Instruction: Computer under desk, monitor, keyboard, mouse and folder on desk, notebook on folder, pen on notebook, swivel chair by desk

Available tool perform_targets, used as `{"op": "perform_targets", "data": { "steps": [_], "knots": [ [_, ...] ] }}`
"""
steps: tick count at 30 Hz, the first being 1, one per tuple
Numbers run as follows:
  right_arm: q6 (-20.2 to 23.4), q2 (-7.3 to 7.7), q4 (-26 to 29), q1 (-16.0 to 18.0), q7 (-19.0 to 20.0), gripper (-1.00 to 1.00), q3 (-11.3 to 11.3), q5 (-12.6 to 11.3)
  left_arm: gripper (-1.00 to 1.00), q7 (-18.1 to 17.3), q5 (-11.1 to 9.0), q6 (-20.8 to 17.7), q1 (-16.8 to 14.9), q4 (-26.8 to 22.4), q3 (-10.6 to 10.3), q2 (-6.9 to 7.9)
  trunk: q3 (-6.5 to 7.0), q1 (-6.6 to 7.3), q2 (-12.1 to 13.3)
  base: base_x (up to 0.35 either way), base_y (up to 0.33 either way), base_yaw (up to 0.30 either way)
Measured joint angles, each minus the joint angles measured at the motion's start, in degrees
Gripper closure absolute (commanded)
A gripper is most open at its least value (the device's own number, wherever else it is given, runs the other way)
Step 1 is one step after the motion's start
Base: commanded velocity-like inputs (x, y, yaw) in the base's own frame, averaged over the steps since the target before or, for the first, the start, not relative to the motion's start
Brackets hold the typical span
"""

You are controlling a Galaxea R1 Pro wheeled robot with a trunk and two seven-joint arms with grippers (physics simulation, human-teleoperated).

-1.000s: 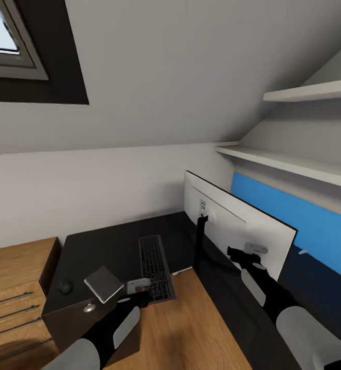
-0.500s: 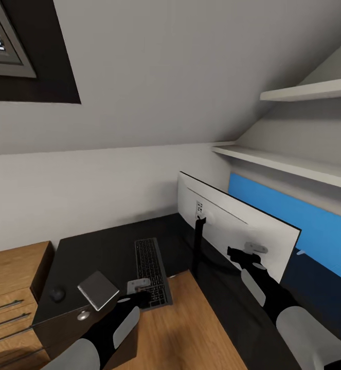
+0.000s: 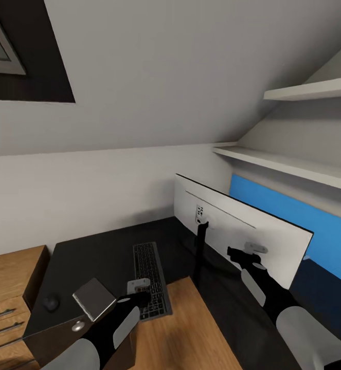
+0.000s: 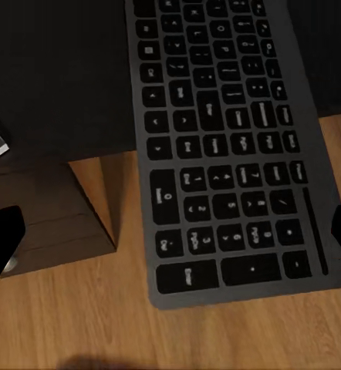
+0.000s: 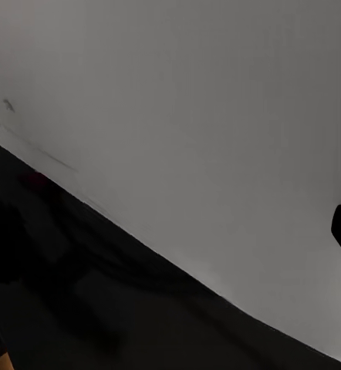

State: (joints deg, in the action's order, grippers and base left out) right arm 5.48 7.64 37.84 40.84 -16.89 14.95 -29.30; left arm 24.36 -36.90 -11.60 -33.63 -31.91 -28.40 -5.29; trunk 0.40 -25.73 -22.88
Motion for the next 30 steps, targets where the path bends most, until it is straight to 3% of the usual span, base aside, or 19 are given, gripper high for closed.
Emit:
{"op": "perform_targets", "data": {
  "steps": [21,30],
  "knots": [
    [-0.01,0.07,-0.73,0.01,0.04,-1.00,-0.01,0.00,-1.00,-0.05,-0.09,-0.03,0.00,0.18,-0.09,-0.03,0.00,0.00,0.01,0.138,-0.079,0.000],
    [-0.02,0.08,-0.77,0.00,0.06,-1.00,-0.06,-0.05,-1.00,-0.04,-0.09,-0.02,0.00,0.18,-0.07,-0.03,0.00,-0.02,0.01,0.028,-0.028,0.000]
  ]
}}
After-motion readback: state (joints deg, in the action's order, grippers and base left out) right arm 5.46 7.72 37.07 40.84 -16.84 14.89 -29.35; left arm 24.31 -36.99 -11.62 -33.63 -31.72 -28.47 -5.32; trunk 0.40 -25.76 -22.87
